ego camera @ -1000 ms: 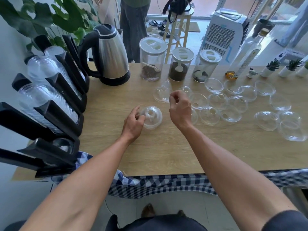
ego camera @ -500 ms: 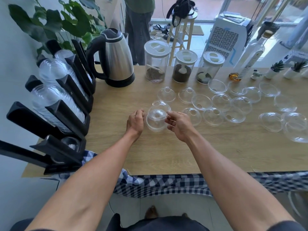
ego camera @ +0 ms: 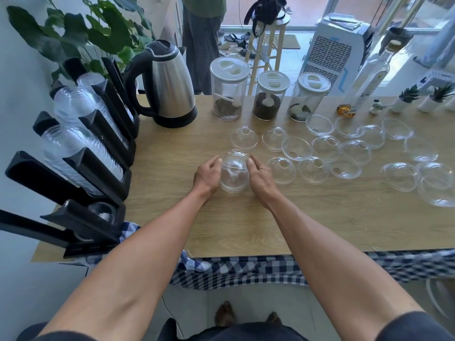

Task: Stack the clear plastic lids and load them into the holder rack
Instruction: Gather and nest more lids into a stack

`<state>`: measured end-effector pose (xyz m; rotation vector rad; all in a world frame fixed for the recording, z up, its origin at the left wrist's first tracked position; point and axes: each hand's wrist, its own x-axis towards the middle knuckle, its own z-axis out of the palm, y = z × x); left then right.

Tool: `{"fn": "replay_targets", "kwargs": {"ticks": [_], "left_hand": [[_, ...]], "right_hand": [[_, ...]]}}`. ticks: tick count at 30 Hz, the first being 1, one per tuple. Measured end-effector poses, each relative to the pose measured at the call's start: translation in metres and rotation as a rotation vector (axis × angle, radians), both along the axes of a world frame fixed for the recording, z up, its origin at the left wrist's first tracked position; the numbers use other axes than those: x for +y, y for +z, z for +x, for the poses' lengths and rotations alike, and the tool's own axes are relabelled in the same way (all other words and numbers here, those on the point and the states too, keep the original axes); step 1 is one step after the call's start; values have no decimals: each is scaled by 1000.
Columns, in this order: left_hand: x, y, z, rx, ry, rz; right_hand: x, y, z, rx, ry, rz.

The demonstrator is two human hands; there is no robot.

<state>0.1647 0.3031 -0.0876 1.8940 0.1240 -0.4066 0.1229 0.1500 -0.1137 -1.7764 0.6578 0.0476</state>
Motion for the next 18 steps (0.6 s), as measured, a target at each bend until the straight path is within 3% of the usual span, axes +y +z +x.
{"fn": "replay_targets", "kwargs": {"ticks": [7, 13, 18], "left_hand": [[3, -21, 0, 58, 56, -111], [2, -32, 1, 48, 26, -132], [0, -26, 0, 115, 76, -217]], "right_hand": [[-2, 1, -10, -117, -22, 196], [-1, -3, -9, -44, -19, 79], [4, 5, -10, -55, -39, 148]]}}
